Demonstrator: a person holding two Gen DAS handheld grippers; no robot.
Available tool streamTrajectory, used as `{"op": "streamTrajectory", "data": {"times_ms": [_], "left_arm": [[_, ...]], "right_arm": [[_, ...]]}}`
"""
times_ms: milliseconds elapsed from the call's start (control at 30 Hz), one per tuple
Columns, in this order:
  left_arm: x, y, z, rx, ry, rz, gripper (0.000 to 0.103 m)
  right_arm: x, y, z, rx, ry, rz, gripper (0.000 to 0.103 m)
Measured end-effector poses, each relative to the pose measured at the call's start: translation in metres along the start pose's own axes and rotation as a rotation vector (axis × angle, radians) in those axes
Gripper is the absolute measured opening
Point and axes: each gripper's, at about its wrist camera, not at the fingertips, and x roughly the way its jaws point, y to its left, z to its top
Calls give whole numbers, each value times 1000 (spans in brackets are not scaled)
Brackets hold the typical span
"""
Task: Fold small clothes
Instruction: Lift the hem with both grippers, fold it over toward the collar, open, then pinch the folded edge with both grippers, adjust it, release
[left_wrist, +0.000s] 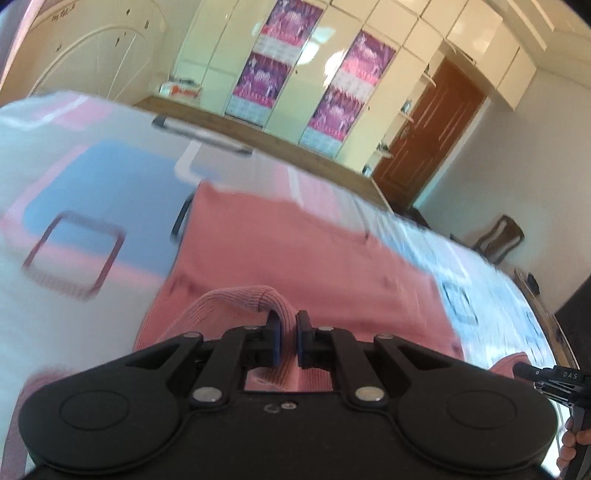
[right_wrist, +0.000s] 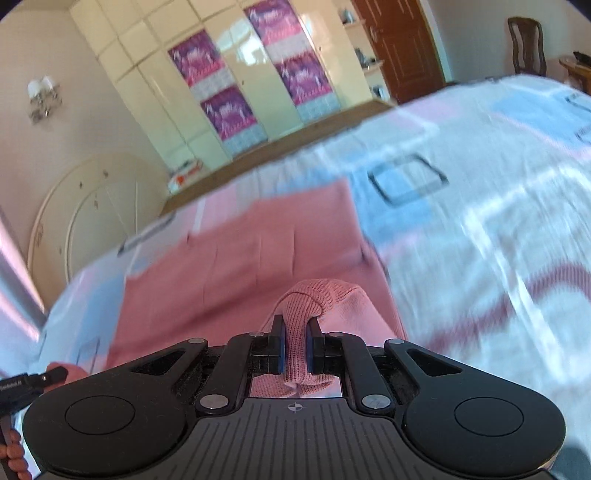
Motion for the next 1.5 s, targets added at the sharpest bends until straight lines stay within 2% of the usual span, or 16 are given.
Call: {"op": "streamTrajectory", "data": {"times_ms": [133, 233, 467, 533, 600, 667, 700, 767, 833, 933, 1033, 1167, 1267, 1333, 1433, 1500], "left_arm": [[50, 1, 48, -44, -37, 36, 7], [90, 4, 74, -62, -32, 80, 7], [177, 10, 93, -17, 46, 220, 8], [192, 13, 93, -9, 64, 267, 14], [199, 19, 95, -23, 68, 279, 28], [194, 25, 98, -51, 49, 281, 75], [188, 26, 99, -48, 20, 274, 83], [179, 26, 100, 10, -12, 239, 84], [177, 26, 102, 65, 11, 190, 84], [185, 25, 102, 133, 58, 137, 85], [203, 21, 98, 191, 97, 145, 85], [220, 23, 98, 208, 119, 167, 84], [236, 28, 100, 216, 147, 183, 77], [245, 33, 99, 215, 174, 171, 72], [250, 36, 98, 215, 183, 151, 69], [251, 38, 98, 219, 180, 134, 57]], "right_arm": [[47, 3, 51, 17, -28, -8, 10], [95, 1, 84, 17, -16, -33, 10], [194, -31, 111, 130, 100, -78, 10], [208, -36, 114, 130, 118, -96, 11], [216, -44, 120, 155, 116, -84, 20], [217, -49, 127, 157, 91, -76, 35], [216, -49, 130, 138, 75, -70, 40], [212, -49, 136, 76, 44, -63, 46], [208, -49, 139, 26, 34, -29, 47], [212, -50, 138, -19, 47, 45, 59], [225, -47, 134, -63, 76, 84, 62], [242, -49, 130, -83, 102, 96, 62], [250, -46, 129, -140, 112, 81, 62], [255, -44, 128, -178, 121, 73, 62], [268, -41, 126, -234, 157, 65, 61], [275, -38, 124, -275, 175, 60, 44]]}}
